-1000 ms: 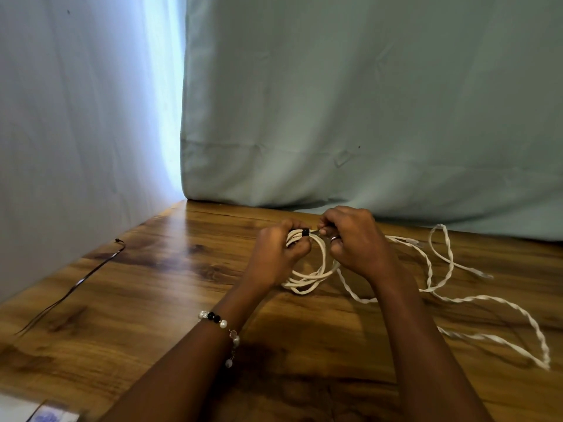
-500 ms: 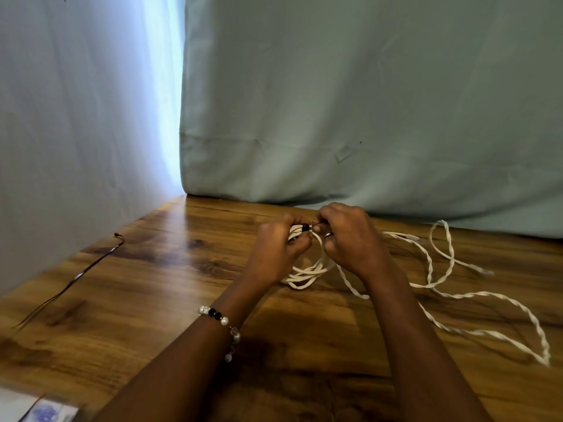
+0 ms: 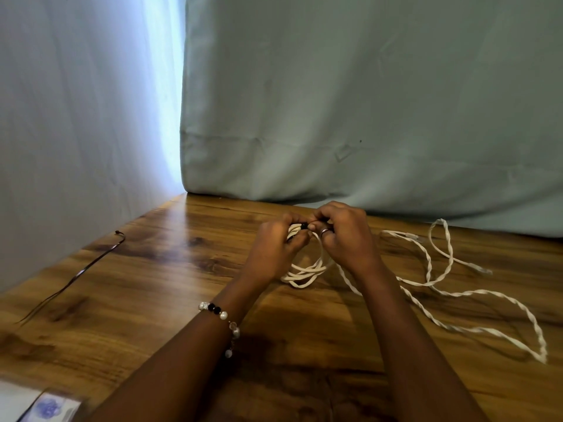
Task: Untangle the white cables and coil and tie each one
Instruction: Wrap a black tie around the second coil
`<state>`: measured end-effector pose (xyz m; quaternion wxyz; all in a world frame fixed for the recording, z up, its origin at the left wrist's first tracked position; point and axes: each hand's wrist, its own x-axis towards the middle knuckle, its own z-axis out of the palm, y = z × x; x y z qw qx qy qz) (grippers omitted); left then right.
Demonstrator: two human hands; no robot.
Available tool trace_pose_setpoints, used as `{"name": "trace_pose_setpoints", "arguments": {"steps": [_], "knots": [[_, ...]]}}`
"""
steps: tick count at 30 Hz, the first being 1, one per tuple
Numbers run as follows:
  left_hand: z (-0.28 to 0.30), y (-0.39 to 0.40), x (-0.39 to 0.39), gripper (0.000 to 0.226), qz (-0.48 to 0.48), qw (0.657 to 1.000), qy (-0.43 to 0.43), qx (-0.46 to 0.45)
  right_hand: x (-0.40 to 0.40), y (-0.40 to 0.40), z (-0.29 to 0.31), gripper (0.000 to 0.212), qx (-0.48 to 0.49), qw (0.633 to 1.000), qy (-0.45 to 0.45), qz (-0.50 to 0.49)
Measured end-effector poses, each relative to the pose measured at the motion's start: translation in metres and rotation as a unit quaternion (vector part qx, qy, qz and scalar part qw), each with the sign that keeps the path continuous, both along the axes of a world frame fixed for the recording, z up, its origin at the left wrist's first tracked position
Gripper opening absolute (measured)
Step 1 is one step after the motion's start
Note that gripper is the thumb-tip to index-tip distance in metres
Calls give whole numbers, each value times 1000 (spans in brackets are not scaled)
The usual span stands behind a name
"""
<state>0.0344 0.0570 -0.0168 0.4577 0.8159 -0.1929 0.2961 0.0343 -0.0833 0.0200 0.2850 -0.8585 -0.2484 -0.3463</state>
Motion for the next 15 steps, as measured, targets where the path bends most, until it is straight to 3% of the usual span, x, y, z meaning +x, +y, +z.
{"name": "trace_pose_setpoints", "arguments": {"steps": [7,15], "knots": [[4,-2,-5,27,-4,1000,19,-5,-2,-7,8,11,120,984,134,10],[7,-7,-11,28,-35,999,18,6,-6,-29,19,20,241,914,305,121]]}}
